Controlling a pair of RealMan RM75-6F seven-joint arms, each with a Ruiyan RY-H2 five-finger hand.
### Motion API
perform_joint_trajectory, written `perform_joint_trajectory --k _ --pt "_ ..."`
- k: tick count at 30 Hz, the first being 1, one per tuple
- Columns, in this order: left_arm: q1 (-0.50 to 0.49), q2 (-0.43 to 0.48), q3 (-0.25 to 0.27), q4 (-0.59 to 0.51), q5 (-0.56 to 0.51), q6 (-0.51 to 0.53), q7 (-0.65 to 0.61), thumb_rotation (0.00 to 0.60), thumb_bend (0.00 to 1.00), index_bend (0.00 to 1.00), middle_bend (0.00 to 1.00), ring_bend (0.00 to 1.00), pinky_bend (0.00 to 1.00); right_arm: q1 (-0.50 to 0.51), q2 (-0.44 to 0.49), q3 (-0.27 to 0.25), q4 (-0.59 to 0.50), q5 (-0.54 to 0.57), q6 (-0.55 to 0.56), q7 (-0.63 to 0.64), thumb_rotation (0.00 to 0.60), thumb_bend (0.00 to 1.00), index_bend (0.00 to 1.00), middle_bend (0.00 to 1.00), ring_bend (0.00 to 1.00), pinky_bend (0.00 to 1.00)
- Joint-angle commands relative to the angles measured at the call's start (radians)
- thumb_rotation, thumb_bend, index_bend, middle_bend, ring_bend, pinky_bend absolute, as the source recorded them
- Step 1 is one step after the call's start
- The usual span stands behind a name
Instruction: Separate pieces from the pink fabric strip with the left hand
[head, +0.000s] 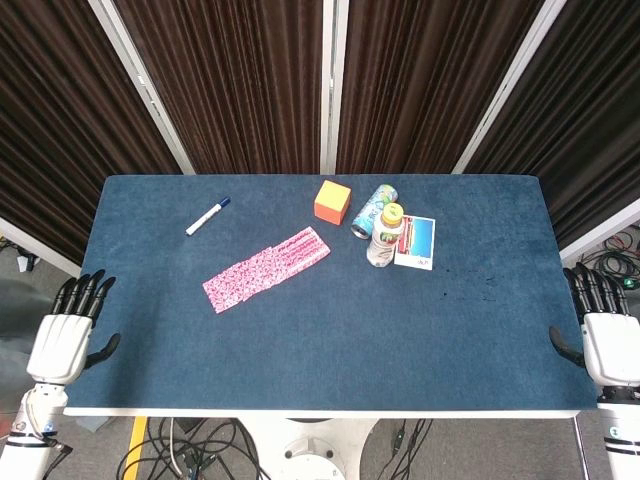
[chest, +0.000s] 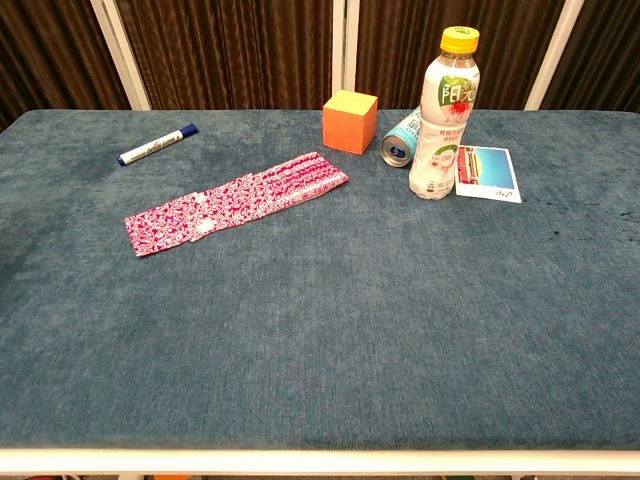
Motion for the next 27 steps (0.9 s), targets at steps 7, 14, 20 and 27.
perform_joint_trajectory --k 7,14,20,27 --pt "-0.001 -0.006 0.0 0.011 -0.001 -0.005 -0.009 0.6 0.29 0.06 0.01 0.0 0.06 -0.003 0.003 0.0 -0.001 0.0 0.002 0.008 0.6 0.23 0.0 0.0 0.0 0.0" --pt "-0.006 0.0 -0.003 0.02 0.0 -0.01 -0.027 0.6 0.29 0.06 0.01 0.0 0.07 -0.001 -0.001 0.005 0.004 0.006 0.0 0.017 0.6 0.24 0.0 0.0 0.0 0.0" --pt "-0.005 -0.007 -0.004 0.014 -0.016 -0.015 0.005 0.6 0.36 0.06 0.58 0.63 0.72 -0.002 -0.001 0.007 0.002 -0.008 0.013 0.023 0.6 0.24 0.0 0.0 0.0 0.0" --pt "-0.024 -0.003 -0.001 -0.022 -0.042 -0.065 0.067 0.6 0.46 0.12 0.99 0.98 0.99 -0.004 0.001 0.008 -0.003 -0.014 0.019 0.03 0.6 0.24 0.0 0.0 0.0 0.0"
